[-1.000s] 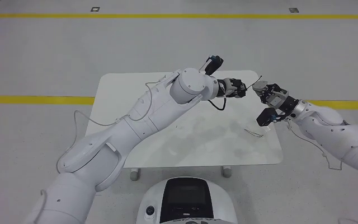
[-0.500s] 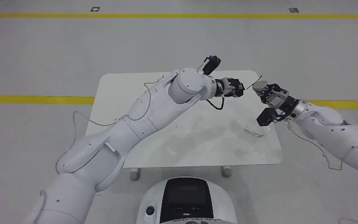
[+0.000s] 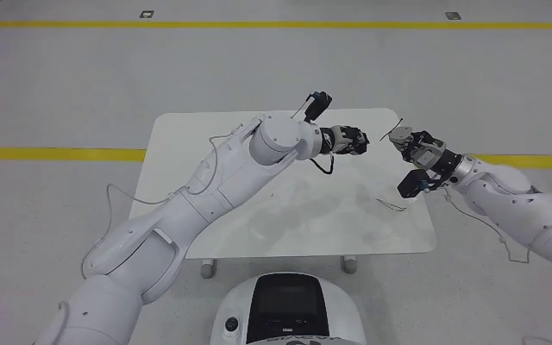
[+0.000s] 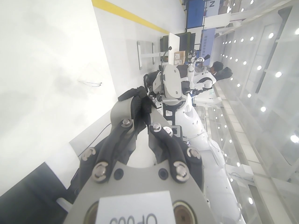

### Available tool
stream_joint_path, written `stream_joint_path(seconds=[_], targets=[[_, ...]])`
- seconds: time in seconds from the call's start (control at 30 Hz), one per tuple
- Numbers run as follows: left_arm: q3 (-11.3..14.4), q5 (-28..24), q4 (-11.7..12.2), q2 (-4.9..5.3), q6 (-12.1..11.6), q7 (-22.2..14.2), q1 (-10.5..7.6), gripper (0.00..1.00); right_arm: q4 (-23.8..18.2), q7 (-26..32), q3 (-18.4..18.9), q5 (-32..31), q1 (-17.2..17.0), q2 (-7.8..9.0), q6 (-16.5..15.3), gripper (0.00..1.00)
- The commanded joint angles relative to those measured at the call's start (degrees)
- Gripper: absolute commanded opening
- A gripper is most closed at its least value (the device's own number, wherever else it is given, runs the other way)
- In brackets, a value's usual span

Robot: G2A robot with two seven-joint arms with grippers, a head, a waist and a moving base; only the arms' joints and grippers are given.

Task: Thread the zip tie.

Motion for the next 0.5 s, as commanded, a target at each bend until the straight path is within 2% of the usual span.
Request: stream_joint_path(seconds=[0.0,0.1,0.2,0.3,0.37,0.4,0.47], targets=[[-0.36,-0.60,0.28,0.07,-0.40,0.49,0.84,0.00,0.00,0.00,0.00,0.00,0.00,0.00,0.00,0.00],[-2.13,-0.75,1.14,0.74,-1.57,1.41,2.62,0.00,-0.19,0.52,0.34,0.85,-0.29,-0.07,-0.89,0.00],[-4.27,0.31,0.94,1.87,-3.08,1.68,4.61,0.00,0.46,-2.36,2.17,4.98,-0.44,-0.26,-7.89,0.00],[-6.88,1.94,-0.29,3.38,-4.67,1.69,7.20,0.00,2.26,-6.03,3.86,8.22,-0.24,-0.64,-15.49,0.00],[-8.96,3.40,-1.91,4.59,-5.63,1.70,9.37,0.00,4.03,-8.15,4.91,10.08,0.23,-1.08,-21.82,0.00],[-10.04,3.68,-2.54,5.12,-5.61,1.87,10.41,0.00,4.75,-8.73,5.28,10.60,0.44,-1.34,-24.15,0.00],[-12.39,4.58,-4.70,6.26,-4.74,2.62,12.74,0.00,6.47,-9.26,6.02,11.02,1.62,-2.08,-31.54,0.00]])
